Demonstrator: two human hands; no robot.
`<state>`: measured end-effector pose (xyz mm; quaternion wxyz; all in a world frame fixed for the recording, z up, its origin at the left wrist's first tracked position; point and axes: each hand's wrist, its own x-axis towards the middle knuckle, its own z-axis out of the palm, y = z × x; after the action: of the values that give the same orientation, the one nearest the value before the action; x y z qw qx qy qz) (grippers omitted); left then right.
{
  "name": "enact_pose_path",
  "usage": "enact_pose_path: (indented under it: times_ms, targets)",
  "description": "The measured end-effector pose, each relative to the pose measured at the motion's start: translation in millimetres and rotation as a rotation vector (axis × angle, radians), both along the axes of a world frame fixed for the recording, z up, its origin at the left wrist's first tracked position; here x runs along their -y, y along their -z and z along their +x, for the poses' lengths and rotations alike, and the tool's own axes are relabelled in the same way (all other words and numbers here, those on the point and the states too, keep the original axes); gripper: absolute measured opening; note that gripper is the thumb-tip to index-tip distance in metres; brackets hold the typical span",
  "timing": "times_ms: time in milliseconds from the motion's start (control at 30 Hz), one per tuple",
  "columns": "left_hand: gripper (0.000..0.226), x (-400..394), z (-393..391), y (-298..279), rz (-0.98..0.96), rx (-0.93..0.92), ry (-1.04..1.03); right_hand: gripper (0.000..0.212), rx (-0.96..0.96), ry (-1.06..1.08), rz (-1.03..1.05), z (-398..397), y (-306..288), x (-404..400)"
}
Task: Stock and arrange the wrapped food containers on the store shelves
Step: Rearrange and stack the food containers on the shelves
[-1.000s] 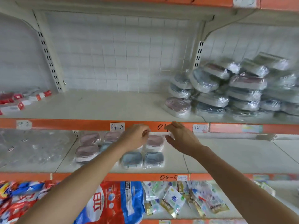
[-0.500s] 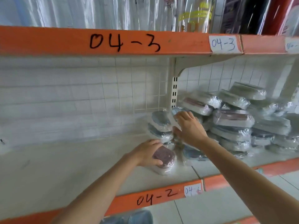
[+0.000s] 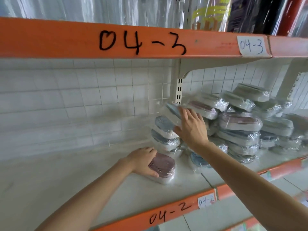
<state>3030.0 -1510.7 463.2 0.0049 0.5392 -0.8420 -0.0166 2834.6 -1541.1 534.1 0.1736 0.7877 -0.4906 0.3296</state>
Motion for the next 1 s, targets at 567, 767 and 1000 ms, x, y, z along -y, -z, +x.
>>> enact_pose_path:
  times_ms: [567,767,1000]
  targets:
    - [0.078,-106,220,4,0.081,-0.019,-0.791,0.072,-0.589,-0.519,0.489,142,85,-14]
    - [0.091,-90,203,10,0.104,0.046,-0.886,0.082,-0.482,-0.384,0.619,169,92,-5]
    - [0.089,-76,202,11,0.180,-0.228,-0.968,0.073,-0.475,-0.296,0.576,194,110,11]
